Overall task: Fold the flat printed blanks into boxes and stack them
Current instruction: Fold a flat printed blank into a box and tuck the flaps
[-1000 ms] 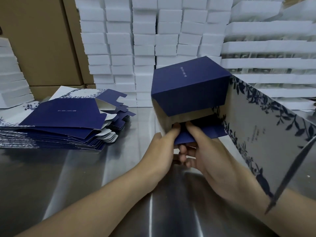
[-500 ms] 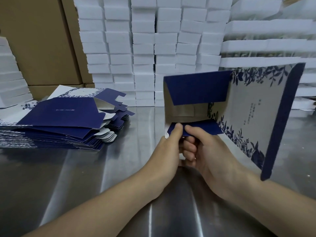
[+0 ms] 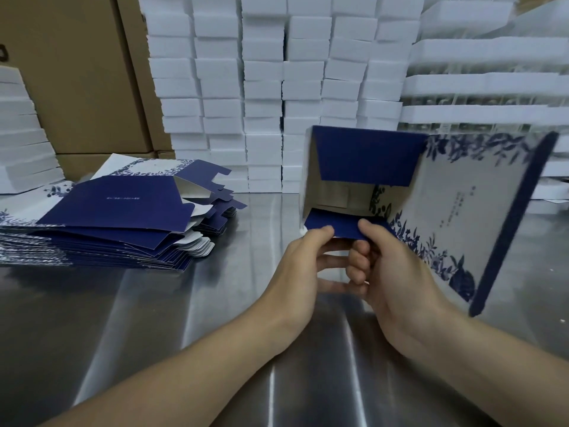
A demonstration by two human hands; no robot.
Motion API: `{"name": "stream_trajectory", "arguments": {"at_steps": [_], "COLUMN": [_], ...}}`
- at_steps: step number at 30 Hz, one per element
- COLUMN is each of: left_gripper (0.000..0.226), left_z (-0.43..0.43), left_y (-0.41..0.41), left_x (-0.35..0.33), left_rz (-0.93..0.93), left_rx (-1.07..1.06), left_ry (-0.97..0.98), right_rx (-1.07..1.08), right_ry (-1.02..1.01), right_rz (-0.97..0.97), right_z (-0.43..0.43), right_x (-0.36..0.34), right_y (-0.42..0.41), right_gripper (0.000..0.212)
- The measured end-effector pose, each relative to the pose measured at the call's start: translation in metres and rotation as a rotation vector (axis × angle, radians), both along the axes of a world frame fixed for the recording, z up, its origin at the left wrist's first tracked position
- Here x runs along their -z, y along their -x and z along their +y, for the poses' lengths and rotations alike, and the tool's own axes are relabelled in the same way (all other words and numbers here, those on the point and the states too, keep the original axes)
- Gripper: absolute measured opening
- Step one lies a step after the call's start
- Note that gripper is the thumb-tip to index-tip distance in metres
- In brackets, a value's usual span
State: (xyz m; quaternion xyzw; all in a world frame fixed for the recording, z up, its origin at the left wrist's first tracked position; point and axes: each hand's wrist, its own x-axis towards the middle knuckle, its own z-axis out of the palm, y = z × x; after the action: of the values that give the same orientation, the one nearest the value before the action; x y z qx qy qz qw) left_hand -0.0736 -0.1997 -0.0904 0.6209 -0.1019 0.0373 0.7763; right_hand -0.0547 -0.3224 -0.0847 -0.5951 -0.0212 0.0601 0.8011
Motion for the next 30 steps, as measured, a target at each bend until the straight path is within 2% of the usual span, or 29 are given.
{"name": "stream_trajectory", "arguments": {"at_steps": [3, 6, 10, 13, 16, 20, 24, 28, 30], "left_gripper": [0.054, 0.054, 0.061, 0.057, 0.052, 0.047, 0.046, 0.043, 0.048], "left_z": [0.004, 0.006, 0.008, 0.010, 0.010, 0.009, 0.009, 0.011, 0.011], "left_y": [-0.001, 0.000, -0.004, -0.008, -0.011, -0.012, -0.013, -0.016, -0.016], "left_x": [0.000, -0.003, -0.004, -0.001, 0.001, 0.002, 0.002, 0.002, 0.003], "left_rz": [-0.050, -0.063, -0.043, -0.025, 0.016, 0.094, 0.175, 0.212, 0.200], "left_rx": [-0.011, -0.071, -0.134, -0.172, -0.176, -0.160, -0.170, -0.177, -0.157], "left_ry": [-0.053, -0.125, -0.176, -0.192, -0.133, 0.006, 0.133, 0.133, 0.131], "right_rx": [-0.021, -0.032, -0.059, -0.060, -0.036, -0.017, 0.016, 0.007, 0.020], "right_ry": [-0.117, -0.165, -0.123, -0.059, -0.025, -0.074, -0.009, 0.084, 0.023], "right_rz": [0.039, 0.060, 0.051, 0.018, 0.020, -0.048, -0.188, -0.233, -0.237], "right_z": [-0.006, -0.006, -0.004, -0.002, 0.003, 0.005, 0.000, -0.005, -0.006], "right_x": [-0.002, -0.003, -0.002, 0.000, 0.001, 0.005, 0.010, 0.005, 0.005], "right_y": [-0.003, -0.006, -0.004, -0.005, -0.011, -0.016, -0.017, -0.021, -0.021], "right_gripper": [0.057, 0.053, 0.055, 0.060, 0.067, 0.048, 0.045, 0.053, 0.050]}}
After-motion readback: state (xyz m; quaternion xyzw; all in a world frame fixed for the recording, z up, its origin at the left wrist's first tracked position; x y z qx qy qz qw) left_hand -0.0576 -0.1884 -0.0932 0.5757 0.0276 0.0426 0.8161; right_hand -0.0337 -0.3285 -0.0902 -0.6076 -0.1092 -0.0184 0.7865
